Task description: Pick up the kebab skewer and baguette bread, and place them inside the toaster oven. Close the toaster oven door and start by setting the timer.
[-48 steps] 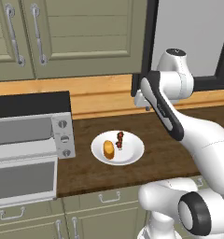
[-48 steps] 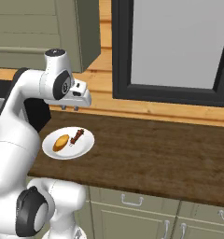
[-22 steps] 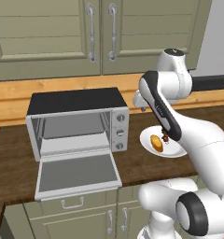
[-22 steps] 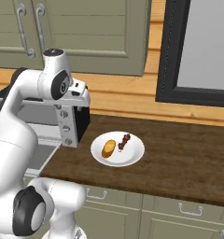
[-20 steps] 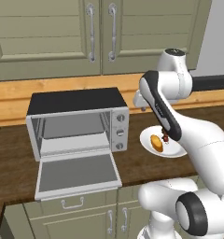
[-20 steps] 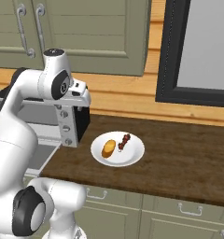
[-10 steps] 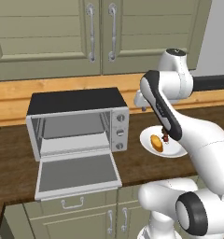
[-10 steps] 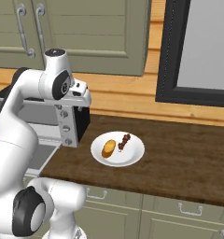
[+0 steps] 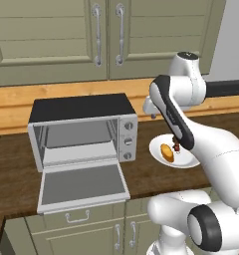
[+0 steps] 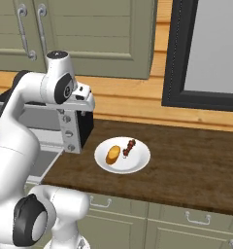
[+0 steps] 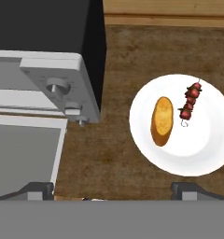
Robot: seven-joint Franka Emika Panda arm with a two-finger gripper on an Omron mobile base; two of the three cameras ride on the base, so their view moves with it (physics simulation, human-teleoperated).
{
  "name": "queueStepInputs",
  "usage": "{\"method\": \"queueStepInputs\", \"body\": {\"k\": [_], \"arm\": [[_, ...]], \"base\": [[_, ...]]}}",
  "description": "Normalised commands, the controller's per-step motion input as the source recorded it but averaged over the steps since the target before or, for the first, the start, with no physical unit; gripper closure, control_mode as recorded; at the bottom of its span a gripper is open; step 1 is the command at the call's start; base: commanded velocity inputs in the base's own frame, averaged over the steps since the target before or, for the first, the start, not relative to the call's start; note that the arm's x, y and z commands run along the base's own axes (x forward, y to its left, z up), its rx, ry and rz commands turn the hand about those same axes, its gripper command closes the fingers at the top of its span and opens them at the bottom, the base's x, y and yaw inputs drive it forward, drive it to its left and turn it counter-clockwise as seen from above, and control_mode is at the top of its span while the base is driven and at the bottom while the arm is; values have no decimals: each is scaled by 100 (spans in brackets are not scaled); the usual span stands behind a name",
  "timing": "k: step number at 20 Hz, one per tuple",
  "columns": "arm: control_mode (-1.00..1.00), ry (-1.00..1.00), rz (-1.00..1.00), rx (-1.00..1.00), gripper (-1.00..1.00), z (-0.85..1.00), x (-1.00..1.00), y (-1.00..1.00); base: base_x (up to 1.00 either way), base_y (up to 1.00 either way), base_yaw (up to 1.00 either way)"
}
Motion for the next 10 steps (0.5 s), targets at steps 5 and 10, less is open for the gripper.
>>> {"method": "queueStepInputs", "body": {"k": [5, 10], "arm": [[-100, -14, 0, 7, -100, -36, -61, 19], [-100, -59, -8, -5, -100, -40, -39, 100]], "base": [[0, 0, 0], [0, 0, 0]]}}
